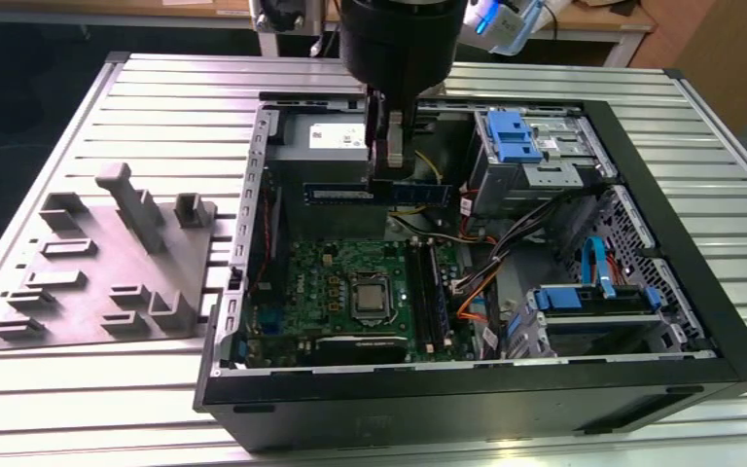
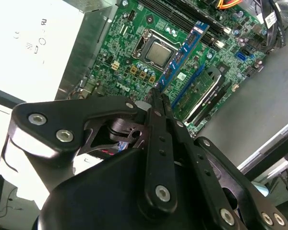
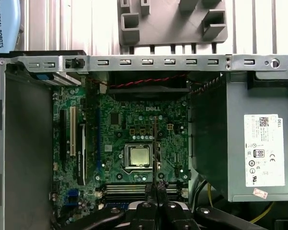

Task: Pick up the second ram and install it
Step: 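Pick up the second ram and move it above second insertion slot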

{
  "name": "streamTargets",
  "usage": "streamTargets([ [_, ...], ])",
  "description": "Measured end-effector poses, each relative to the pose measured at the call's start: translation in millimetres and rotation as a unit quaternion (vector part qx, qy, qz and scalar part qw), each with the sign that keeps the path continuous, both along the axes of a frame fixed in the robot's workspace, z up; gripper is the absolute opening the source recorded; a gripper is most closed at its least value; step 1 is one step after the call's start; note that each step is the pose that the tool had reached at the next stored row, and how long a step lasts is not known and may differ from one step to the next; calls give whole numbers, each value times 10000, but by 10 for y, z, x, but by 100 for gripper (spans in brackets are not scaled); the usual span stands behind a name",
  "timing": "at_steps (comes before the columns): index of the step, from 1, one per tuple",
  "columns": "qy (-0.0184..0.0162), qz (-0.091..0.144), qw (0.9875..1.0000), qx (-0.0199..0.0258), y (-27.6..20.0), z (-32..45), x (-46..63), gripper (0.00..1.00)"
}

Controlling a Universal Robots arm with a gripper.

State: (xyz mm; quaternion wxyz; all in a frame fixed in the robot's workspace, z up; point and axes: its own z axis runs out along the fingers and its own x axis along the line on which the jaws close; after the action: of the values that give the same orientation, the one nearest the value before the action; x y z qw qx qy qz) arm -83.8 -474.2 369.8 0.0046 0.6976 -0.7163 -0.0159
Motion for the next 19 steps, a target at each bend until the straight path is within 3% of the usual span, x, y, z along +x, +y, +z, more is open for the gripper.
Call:
streamTargets([
  [8,0,114,9999,0,0,-87,12,12],
  [19,0,136,9999,0,0,-272,12,12],
])
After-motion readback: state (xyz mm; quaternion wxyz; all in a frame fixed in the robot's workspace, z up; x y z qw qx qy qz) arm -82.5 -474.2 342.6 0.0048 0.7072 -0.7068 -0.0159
